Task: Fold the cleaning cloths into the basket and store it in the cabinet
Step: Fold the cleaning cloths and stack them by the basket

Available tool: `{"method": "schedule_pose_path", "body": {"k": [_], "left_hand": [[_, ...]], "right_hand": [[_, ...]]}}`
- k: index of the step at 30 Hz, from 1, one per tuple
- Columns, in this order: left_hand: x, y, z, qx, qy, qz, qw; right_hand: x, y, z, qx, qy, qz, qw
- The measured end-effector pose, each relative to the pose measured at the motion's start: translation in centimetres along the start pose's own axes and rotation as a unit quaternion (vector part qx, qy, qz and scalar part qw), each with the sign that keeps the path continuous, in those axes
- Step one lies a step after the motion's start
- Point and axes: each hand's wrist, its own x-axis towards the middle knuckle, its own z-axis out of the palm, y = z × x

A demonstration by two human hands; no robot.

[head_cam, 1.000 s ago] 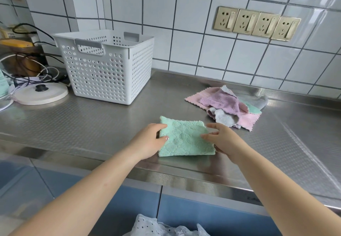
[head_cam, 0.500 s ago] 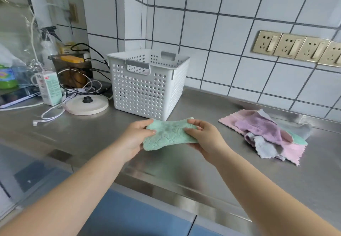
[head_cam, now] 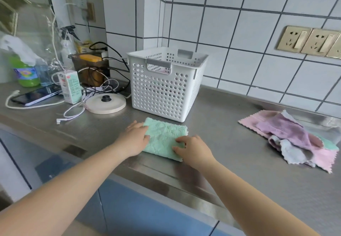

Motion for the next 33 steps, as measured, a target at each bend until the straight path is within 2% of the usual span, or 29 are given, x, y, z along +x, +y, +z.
{"method": "schedule_pose_path", "body": {"k": [2, 6, 10, 13, 16, 19, 23, 29, 33], "left_hand": [[-0.2, -0.2, 0.5, 0.048, -0.028, 0.000, 0.998], [-0.3, 0.0, 0.1, 0.063, -0.051, 0.001, 0.997], [-0.6, 1.4, -0.7, 0.071, 0.015, 0.030, 0.997], [-0.6, 4.2, -0.5, 0.083, 0.073, 0.084, 0.990], [0.3, 8.8, 0.4, 0.072, 0.097, 0.154, 0.981], [1.9, 14.1, 1.7, 0.029, 0.066, 0.218, 0.973], [4.5, 21.0, 3.8, -0.015, 0.004, 0.248, 0.969], [9.7, 29.1, 7.1, -0.011, -0.040, 0.332, 0.943], [12.5, 33.5, 9.0, 0.001, -0.030, 0.355, 0.934]], "right_hand": [[-0.1, 0.1, 0.1, -0.022, 0.004, -0.010, 1.000], [0.1, 0.2, 0.3, -0.023, 0.006, -0.020, 1.000], [-0.2, 0.9, -0.8, 0.033, 0.044, -0.023, 0.998], [-0.7, 3.0, -3.1, 0.043, 0.090, -0.025, 0.995], [-1.2, 7.1, -6.2, 0.040, 0.107, 0.003, 0.993], [-1.9, 12.1, -9.4, 0.032, 0.140, 0.055, 0.988], [-2.7, 18.5, -13.1, -0.006, 0.164, 0.129, 0.978], [-3.0, 26.1, -16.9, -0.077, 0.230, 0.203, 0.949], [-2.3, 28.5, -17.6, -0.160, 0.176, 0.247, 0.940]]}}
